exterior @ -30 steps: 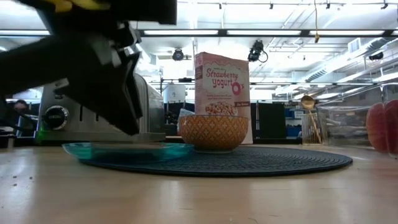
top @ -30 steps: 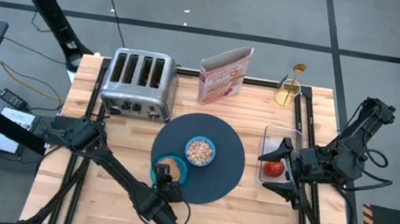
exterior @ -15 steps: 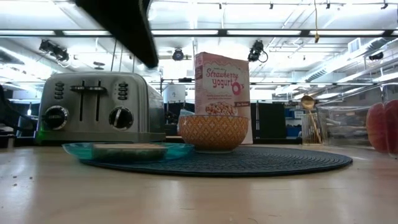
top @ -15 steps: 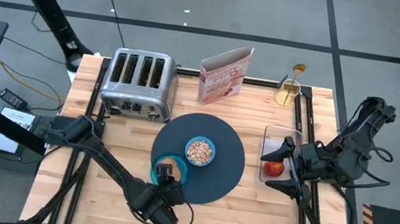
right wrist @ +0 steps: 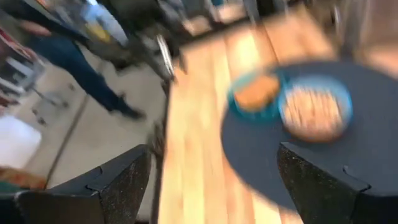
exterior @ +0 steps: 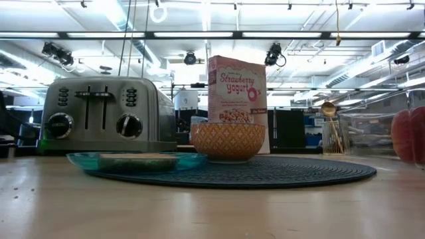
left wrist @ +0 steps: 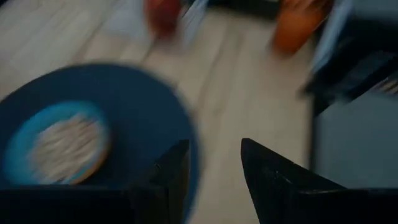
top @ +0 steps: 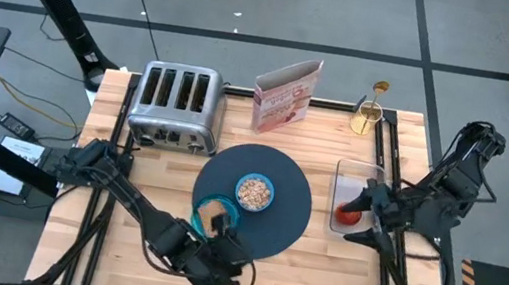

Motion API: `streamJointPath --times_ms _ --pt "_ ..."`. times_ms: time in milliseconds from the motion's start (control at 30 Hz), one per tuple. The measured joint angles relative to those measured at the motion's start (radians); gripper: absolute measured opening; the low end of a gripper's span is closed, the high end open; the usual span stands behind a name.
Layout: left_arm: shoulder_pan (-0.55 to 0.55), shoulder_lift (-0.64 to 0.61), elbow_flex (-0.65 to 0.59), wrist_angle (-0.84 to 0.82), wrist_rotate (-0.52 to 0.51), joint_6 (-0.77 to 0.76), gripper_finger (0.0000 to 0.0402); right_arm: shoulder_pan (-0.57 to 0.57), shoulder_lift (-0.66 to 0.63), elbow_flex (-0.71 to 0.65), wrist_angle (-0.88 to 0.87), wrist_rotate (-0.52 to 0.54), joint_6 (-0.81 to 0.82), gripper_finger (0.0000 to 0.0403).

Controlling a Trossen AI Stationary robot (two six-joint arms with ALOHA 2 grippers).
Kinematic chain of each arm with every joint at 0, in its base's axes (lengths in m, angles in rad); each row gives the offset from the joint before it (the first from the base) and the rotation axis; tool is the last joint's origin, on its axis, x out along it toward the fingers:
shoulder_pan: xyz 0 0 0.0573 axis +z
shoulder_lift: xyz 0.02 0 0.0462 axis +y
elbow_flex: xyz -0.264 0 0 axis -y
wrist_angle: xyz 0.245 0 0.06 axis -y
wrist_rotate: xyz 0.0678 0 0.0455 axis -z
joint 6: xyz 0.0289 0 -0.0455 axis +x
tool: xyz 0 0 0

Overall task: Arrange a breakfast setting
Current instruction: Put the red apple on the blue table mat to the top left of the blue bowl

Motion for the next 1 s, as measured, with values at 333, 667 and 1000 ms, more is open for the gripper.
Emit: streamJointPath --times_ms 333,667,1000 --pt "0.046 0.01 0.0 0.475 0.002 0.21 0.015 0.0 0.014 -0.001 -0.533 -0.253 0.581 0.0347" --pt "0.123 0.01 -0.001 0.57 0.0 0.326 0.0151 -0.043 0.029 -0.016 -0.622 -0.174 0.689 0.0347" --pt "0.161 -0.012 -0.001 0.561 0.002 0.435 0.0151 -0.267 0.071 -0.093 -0.674 -0.404 0.711 0.0375"
